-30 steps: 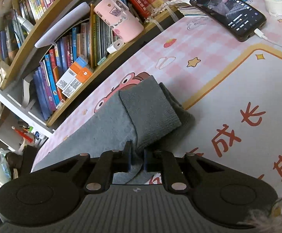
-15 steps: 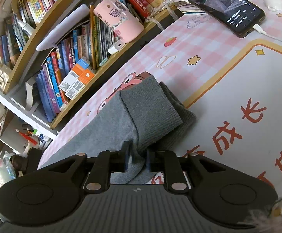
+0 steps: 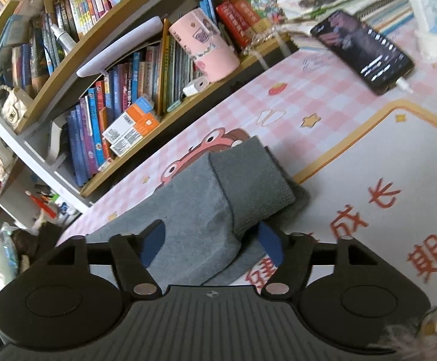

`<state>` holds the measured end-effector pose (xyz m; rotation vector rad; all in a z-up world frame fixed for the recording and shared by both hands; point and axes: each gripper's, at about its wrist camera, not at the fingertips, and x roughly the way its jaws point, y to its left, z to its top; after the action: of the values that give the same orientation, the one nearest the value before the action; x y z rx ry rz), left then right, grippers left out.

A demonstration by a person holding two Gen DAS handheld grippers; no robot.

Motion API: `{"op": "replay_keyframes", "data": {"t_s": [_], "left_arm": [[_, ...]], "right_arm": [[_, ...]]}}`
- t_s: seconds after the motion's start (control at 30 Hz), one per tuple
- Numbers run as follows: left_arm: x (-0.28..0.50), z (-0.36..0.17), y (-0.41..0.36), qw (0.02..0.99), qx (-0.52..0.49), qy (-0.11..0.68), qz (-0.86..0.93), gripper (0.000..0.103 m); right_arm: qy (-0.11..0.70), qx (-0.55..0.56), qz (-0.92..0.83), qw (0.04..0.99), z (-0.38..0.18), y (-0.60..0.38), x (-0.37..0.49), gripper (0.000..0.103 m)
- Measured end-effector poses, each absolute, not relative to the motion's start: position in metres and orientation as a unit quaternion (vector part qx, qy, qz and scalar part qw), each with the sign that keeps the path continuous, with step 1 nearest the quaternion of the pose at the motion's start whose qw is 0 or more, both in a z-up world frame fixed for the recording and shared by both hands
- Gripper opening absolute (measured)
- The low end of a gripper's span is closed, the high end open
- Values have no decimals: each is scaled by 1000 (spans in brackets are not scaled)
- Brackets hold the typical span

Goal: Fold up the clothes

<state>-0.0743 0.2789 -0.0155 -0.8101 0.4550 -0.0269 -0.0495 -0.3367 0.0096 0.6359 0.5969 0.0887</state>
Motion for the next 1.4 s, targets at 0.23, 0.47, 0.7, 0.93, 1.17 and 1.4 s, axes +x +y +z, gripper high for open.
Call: {"op": "replay_keyframes", "data": {"t_s": [0.23,0.47,0.7,0.93,1.17,1.4], "left_arm": [[-85,-5,269,910,-343,229,34,91],[-91,-3,259,915,-306,251,74,93],[-98,-3,248,921,-271,261,102,96],[-97,-3,247,919,-266,251,145,96],[-83,-7,249,914,-275,260,149,97],[-75,-9,249,917,-269,253,150,99]], "right_arm": [[270,237,11,933,13,-334,-65,77],[255,168,19,952,16,-322,-78,82],[246,114,35,962,16,-305,-86,86],[231,13,82,970,14,-266,-85,91],[237,-30,142,961,10,-230,-67,94],[244,-70,190,949,6,-190,-42,95]]}}
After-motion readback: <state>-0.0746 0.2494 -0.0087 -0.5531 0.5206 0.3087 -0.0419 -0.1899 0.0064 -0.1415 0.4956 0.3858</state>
